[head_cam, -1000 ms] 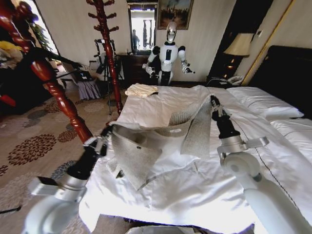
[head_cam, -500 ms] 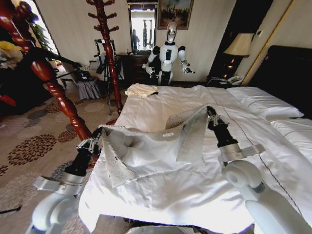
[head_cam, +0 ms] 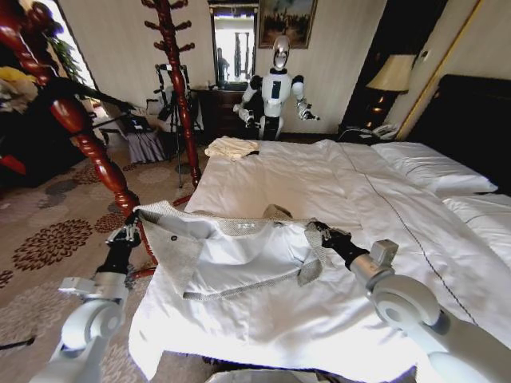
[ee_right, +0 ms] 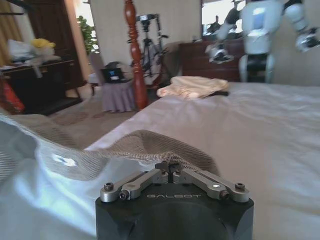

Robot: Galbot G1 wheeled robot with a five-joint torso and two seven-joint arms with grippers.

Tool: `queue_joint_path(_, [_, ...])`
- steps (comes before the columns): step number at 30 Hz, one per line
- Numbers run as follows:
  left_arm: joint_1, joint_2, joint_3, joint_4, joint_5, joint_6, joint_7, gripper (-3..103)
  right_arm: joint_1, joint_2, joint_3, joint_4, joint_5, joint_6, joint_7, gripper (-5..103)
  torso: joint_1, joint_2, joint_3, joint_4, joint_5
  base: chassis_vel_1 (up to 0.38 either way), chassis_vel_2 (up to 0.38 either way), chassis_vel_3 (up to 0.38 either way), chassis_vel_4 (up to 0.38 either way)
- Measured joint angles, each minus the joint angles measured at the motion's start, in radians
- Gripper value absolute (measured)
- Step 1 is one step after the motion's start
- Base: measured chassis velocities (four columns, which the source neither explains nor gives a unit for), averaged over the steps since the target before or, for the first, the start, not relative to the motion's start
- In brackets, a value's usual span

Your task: Pick up the clothes from the bed and hang them on the clothes hanger.

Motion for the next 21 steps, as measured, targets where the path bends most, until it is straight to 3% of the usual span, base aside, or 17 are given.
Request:
queue_joint_path(2, [-0.015, 0.019, -0.002, -0.020, -0.012, 0.008, 0.002, 0, 0.030, -0.029, 0.020, 0.033, 0.115, -0.024, -0.043, 0, 0.000, 0.000, 0.000, 0.0000, -0.0001, 0.000, 0.000, 0.000, 0.000])
queue_joint_path(3, [-0.015, 0.019, -0.002, -0.020, -0.012, 0.008, 0.002, 0, 0.030, -0.029, 0.020, 0.033, 0.115, -0.024, -0.043, 0, 0.000, 0.000, 0.000, 0.0000, -0.0001, 0.000, 0.000, 0.000, 0.000])
queue_joint_path(4, [-0.027, 0.029, -0.006, -0.037, -0.029, 0.015, 0.002, 0, 0.052, -0.043, 0.042, 0.051, 0.167, -0.012, -0.101, 0, 0.000, 0.000, 0.000, -0.0001, -0.0001, 0.000, 0.000, 0.000, 0.000])
queue_joint_path(8, [-0.067, 0.053, -0.038, -0.086, -0.103, 0.036, 0.002, 0, 0.092, -0.050, 0.132, 0.058, 0.215, 0.180, -0.364, 0, 0.000, 0.000, 0.000, 0.0000, 0.0001, 0.000, 0.000, 0.000, 0.000])
queue_joint_path(11, [-0.068, 0.057, -0.046, -0.084, -0.112, 0.036, 0.003, 0, 0.080, -0.049, 0.163, 0.046, 0.217, 0.230, -0.416, 0, 0.000, 0.000, 0.000, -0.0002, 0.0002, 0.000, 0.000, 0.000, 0.000])
queue_joint_path(15, [-0.046, 0.045, -0.039, -0.045, -0.052, 0.017, 0.024, 0, 0.034, -0.048, 0.148, 0.022, 0.144, 0.224, -0.369, 0, 0.000, 0.000, 0.000, 0.0001, -0.0001, 0.000, 0.000, 0.000, 0.000])
queue_joint_path(16, [-0.054, 0.039, -0.038, -0.024, -0.049, 0.019, 0.019, 0, 0.026, -0.044, 0.135, 0.028, 0.114, 0.185, -0.293, 0, 0.000, 0.000, 0.000, 0.0001, 0.0004, 0.000, 0.000, 0.000, 0.000])
queue_joint_path(18, [-0.057, 0.038, -0.033, -0.010, -0.042, 0.020, 0.014, 0, 0.025, -0.043, 0.132, 0.034, 0.112, 0.169, -0.262, 0, 0.000, 0.000, 0.000, 0.0000, 0.0006, 0.000, 0.000, 0.000, 0.000])
queue_joint_path(21, [-0.033, 0.020, 0.024, 0.075, 0.086, 0.003, 0.001, 0, 0.015, -0.031, 0.107, 0.062, 0.109, 0.075, -0.090, 0, 0.000, 0.000, 0.000, -0.0001, -0.0003, 0.000, 0.000, 0.000, 0.000])
